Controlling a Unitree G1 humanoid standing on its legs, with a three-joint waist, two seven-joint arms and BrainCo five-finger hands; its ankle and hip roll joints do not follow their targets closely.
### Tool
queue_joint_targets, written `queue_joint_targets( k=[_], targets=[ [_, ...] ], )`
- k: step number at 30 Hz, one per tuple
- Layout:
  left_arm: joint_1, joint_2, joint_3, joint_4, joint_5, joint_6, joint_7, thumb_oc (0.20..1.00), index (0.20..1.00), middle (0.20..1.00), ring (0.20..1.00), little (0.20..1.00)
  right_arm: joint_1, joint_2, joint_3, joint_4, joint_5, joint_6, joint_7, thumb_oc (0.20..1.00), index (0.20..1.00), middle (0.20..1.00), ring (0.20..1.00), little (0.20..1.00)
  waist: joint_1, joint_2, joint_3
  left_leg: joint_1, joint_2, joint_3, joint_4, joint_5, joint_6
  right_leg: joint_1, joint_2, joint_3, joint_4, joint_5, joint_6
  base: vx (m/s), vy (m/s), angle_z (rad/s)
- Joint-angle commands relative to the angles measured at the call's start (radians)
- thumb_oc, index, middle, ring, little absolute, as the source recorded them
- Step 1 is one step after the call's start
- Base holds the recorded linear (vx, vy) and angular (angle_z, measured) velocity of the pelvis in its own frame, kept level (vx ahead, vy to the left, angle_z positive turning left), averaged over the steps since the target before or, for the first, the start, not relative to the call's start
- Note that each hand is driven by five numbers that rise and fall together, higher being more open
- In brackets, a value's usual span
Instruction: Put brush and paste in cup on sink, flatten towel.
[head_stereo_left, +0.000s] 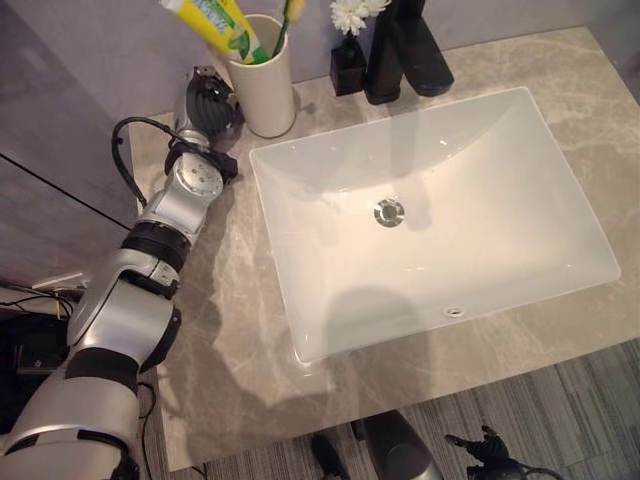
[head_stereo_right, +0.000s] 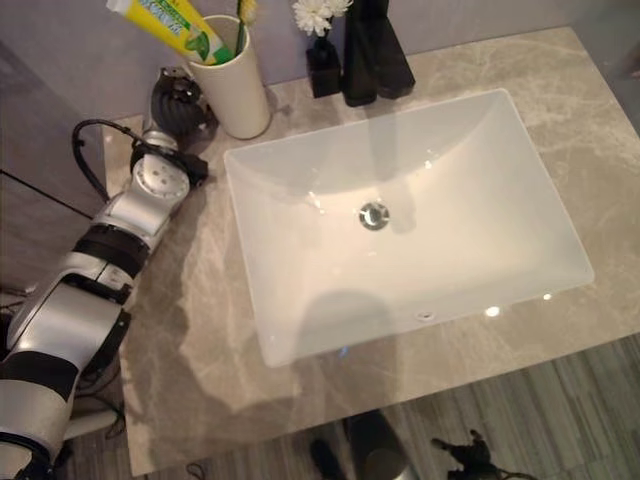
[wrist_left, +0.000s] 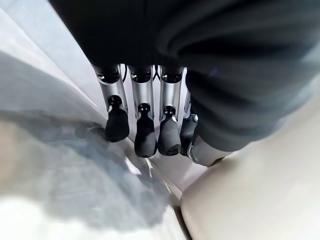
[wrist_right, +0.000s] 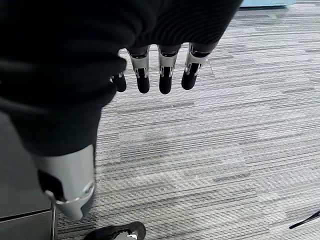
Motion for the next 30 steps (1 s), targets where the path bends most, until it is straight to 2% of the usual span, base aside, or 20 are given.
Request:
queue_joint_targets(
  k=[1,10,18,19,20,23,24,27,28,30],
  targets=[
    [0.076,-0.056,-0.006,-0.006,0.001,-0.014,-0.026,0.200,0.200,0.200,0.200,0.200,0.041,-0.028,-0.013,0.034,-0.007,0.006,0.000,1.000,1.000,1.000,1.000,1.000,-0.038,0.022,-0.006,0.122,0.058,0.003,0.004,0.129,-0.046,-0.020,0.034,-0.007,-0.005,-0.007,0.103,0.00,0.000,0.00],
    [0.082,-0.074,-0.009,-0.015,-0.016,-0.016,-0.036,0.200,0.200,0.200,0.200,0.200,0.043,-0.037,-0.011,0.027,-0.017,0.004,0.000,1.000,1.000,1.000,1.000,1.000,-0.037,0.021,-0.009,0.121,0.062,-0.010,0.004,0.147,-0.059,-0.010,0.038,-0.015,-0.015,-0.012,0.098,0.00,-0.004,0.00],
    [0.112,-0.076,0.016,-0.023,-0.035,-0.022,-0.034,0.200,0.200,0.200,0.200,0.200,0.041,-0.042,-0.011,0.046,-0.031,0.011,-0.001,1.000,1.000,1.000,1.000,1.000,-0.028,0.020,-0.010,0.120,0.061,-0.011,0.004,0.142,-0.053,-0.016,0.044,-0.011,-0.015,-0.009,0.094,-0.01,-0.002,-0.02],
    [0.117,-0.088,0.029,-0.006,-0.024,-0.013,-0.016,0.366,0.366,0.366,0.366,0.366,0.037,-0.043,-0.011,0.051,-0.033,0.011,-0.006,1.000,1.000,1.000,1.000,1.000,-0.029,0.020,-0.011,0.126,0.059,-0.009,0.004,0.130,-0.049,-0.013,0.042,-0.011,-0.011,-0.011,0.093,0.00,0.000,0.00],
    [0.126,-0.105,0.044,0.008,-0.004,-0.003,0.013,1.000,1.000,1.000,1.000,1.000,0.032,-0.047,-0.010,0.059,-0.039,0.014,-0.014,1.000,1.000,1.000,1.000,1.000,-0.026,0.018,-0.014,0.133,0.056,-0.011,0.004,0.121,-0.046,-0.011,0.041,-0.014,-0.007,-0.013,0.092,0.00,0.000,0.00],
    [0.190,-0.106,0.086,-0.030,0.027,0.003,0.052,1.000,1.000,1.000,1.000,1.000,0.023,-0.052,-0.015,0.064,-0.041,0.017,-0.015,1.000,1.000,1.000,1.000,1.000,-0.011,0.009,-0.025,0.158,0.050,-0.021,0.004,0.093,-0.036,0.009,0.033,-0.024,0.000,-0.013,0.094,-0.01,0.004,0.00],
    [0.270,-0.098,0.138,-0.080,0.029,0.004,0.082,1.000,1.000,1.000,1.000,1.000,0.027,-0.042,-0.017,0.062,-0.048,0.020,-0.011,1.000,1.000,1.000,1.000,1.000,0.007,-0.004,-0.039,0.181,0.045,-0.030,0.004,0.074,-0.027,0.038,0.030,-0.029,-0.001,-0.012,0.095,-0.04,0.007,0.01],
    [0.360,-0.067,0.199,-0.166,0.032,-0.002,0.103,1.000,1.000,1.000,1.000,1.000,0.019,-0.040,-0.026,0.077,-0.056,0.030,-0.003,1.000,1.000,1.000,1.000,1.000,0.034,-0.016,-0.057,0.199,0.040,-0.044,0.004,0.075,-0.021,0.063,0.025,-0.034,-0.009,-0.007,0.098,-0.05,0.031,0.05],
    [0.443,-0.047,0.260,-0.219,0.028,-0.005,0.115,1.000,1.000,1.000,1.000,1.000,0.015,-0.040,-0.029,0.095,-0.074,0.040,0.006,1.000,1.000,1.000,1.000,1.000,0.056,-0.027,-0.070,0.218,0.036,-0.055,0.004,0.072,-0.016,0.091,0.020,-0.039,-0.016,-0.003,0.102,-0.04,0.031,0.20],
    [0.476,-0.032,0.277,-0.243,0.043,0.001,0.119,1.000,1.000,1.000,1.000,1.000,0.015,-0.040,-0.033,0.101,-0.082,0.046,0.009,1.000,1.000,1.000,1.000,1.000,0.064,-0.032,-0.075,0.224,0.034,-0.060,0.004,0.067,-0.012,0.101,0.018,-0.040,-0.016,-0.002,0.103,-0.05,0.037,0.17]
  ],
)
